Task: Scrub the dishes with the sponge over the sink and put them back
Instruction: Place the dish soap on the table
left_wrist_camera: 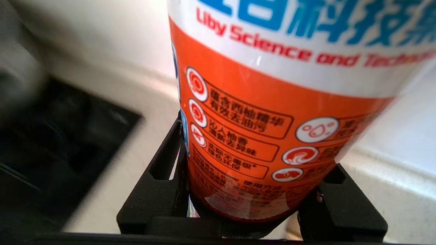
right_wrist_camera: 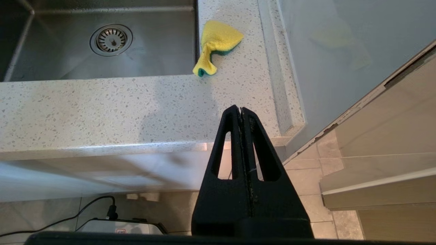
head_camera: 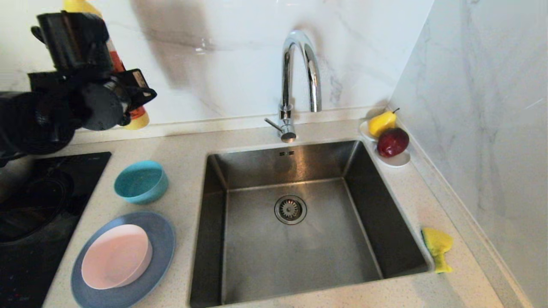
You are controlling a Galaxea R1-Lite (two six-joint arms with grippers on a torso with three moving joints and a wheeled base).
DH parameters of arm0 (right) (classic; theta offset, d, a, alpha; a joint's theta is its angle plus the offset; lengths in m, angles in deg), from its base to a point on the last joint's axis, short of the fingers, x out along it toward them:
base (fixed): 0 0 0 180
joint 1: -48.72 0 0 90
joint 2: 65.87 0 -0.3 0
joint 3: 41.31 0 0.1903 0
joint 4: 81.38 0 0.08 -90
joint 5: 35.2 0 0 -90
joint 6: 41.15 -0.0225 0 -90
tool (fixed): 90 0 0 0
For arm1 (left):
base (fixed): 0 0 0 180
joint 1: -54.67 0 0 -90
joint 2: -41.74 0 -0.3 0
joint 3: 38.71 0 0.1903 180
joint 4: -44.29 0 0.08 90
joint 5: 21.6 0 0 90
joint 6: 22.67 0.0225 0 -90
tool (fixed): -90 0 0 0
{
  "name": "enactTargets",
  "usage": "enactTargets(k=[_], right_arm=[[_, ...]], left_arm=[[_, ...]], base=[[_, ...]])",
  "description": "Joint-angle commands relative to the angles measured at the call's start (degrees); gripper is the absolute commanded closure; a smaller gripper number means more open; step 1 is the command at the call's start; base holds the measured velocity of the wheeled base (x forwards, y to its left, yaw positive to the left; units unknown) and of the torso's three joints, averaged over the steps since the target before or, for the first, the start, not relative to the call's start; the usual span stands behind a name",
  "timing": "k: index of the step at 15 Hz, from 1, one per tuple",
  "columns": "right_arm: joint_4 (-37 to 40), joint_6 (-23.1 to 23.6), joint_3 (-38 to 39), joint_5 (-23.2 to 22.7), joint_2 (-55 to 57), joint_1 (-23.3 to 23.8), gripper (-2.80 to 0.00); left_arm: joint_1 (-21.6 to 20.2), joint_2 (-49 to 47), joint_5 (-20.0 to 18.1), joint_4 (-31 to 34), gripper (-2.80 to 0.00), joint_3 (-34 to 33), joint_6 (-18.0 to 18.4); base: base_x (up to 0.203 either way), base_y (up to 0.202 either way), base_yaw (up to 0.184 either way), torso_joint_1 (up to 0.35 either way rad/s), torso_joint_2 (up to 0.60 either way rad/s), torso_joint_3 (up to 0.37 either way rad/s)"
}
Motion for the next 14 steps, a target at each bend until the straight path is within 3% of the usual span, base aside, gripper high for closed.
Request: enactTargets(k=[1, 5, 10, 14], right_arm=[[0.09, -0.01, 0.01, -0.01, -0.01, -0.01, 0.00], [0.00, -0.01, 0.01, -0.01, -0.01, -0.01, 0.00], [0.09, -0.01, 0.01, -0.01, -0.01, -0.01, 0.00], [0.09, -0.01, 0.01, 0.08, -0.01, -0.01, 0.00]], left_arm=[[-0.08, -7.58, 0.61, -0.57, 0.00, 0.38, -3.20], [-0.09, -16.02, 2.23, -6.36, 0.00, 2.73, -5.44], [-1.13, -22.96, 2.73, -14.54, 0.00, 7.32, -4.91], [-1.51, -26.47, 2.73, -16.43, 0.00, 10.04, -4.25]], base=[[0.000, 0.000, 0.000, 0.000, 0.00, 0.000], [0.000, 0.000, 0.000, 0.000, 0.00, 0.000], [0.000, 0.000, 0.000, 0.000, 0.00, 0.000], [0.000, 0.000, 0.000, 0.000, 0.00, 0.000]])
